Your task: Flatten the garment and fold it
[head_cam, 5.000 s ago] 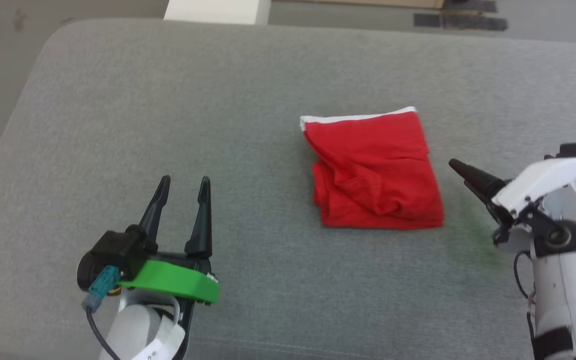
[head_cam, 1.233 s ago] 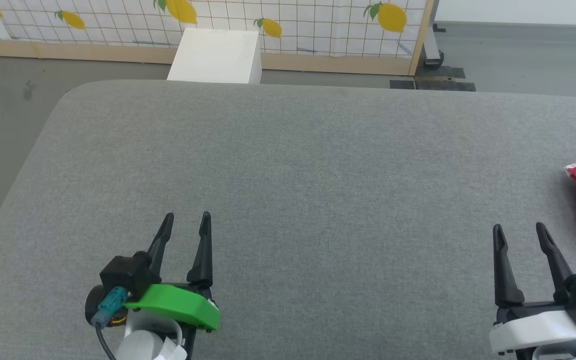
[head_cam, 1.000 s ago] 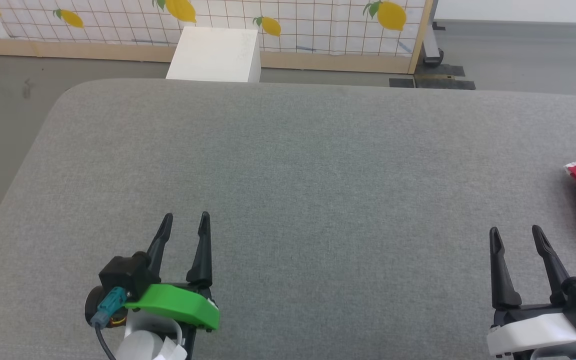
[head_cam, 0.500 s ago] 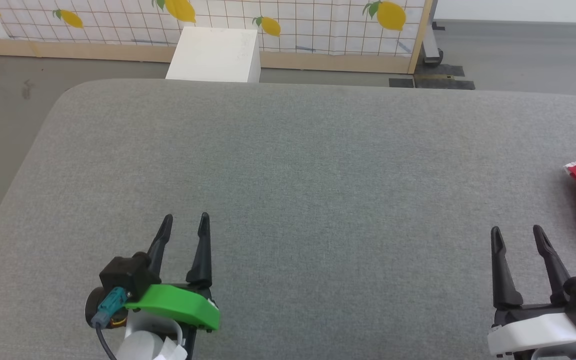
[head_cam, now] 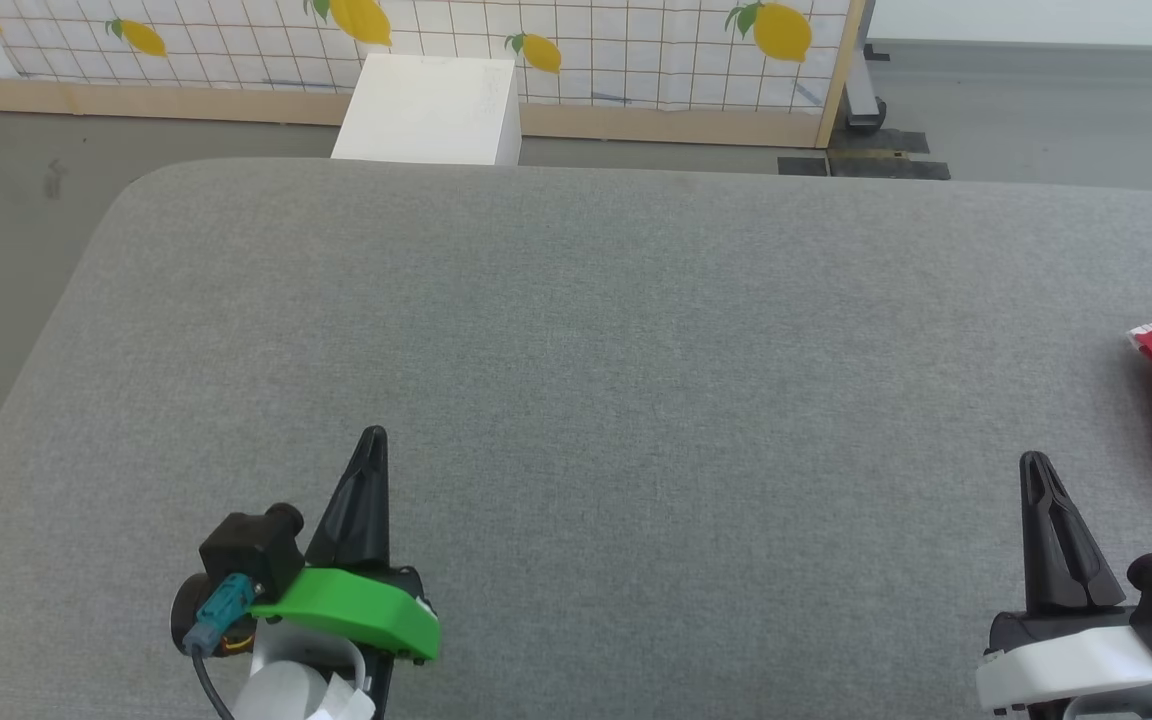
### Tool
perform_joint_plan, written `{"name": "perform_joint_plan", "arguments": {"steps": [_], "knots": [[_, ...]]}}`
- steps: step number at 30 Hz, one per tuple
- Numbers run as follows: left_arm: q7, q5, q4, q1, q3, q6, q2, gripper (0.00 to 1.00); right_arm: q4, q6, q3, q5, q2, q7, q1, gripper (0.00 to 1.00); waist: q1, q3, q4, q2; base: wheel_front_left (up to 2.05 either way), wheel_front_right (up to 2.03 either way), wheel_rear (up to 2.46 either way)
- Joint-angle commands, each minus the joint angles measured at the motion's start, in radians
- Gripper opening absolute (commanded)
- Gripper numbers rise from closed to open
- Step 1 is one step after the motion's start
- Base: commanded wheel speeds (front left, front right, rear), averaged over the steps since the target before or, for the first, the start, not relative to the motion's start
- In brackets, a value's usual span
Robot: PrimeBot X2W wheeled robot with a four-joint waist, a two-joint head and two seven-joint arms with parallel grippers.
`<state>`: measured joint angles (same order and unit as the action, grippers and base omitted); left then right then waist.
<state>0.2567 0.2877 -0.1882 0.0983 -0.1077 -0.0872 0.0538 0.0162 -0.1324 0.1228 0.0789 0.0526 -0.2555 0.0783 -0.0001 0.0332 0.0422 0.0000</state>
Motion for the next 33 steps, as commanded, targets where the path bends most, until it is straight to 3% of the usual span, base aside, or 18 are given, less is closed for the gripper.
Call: {"name": "perform_joint_plan", "arguments": {"steps": [1, 33], "knots": [[-0.001, -0.001, 0.0, 0.0, 0.0, 0.0, 0.0, 0.0, 0.0, 0.0, 0.0, 0.0, 0.0, 0.001, 0.0, 0.0, 0.0001, 0.0, 0.0, 0.0, 0.0, 0.0, 0.0], [-0.074, -0.083, 0.054, -0.028, 0.031, 0.025, -0.001, 0.0, -0.005, 0.0, -0.035, -0.023, -0.001, 0.073, -0.022, 0.0, 0.0001, -0.01, -0.012, 0.0, 0.0, 0.0, 0.0]]}}
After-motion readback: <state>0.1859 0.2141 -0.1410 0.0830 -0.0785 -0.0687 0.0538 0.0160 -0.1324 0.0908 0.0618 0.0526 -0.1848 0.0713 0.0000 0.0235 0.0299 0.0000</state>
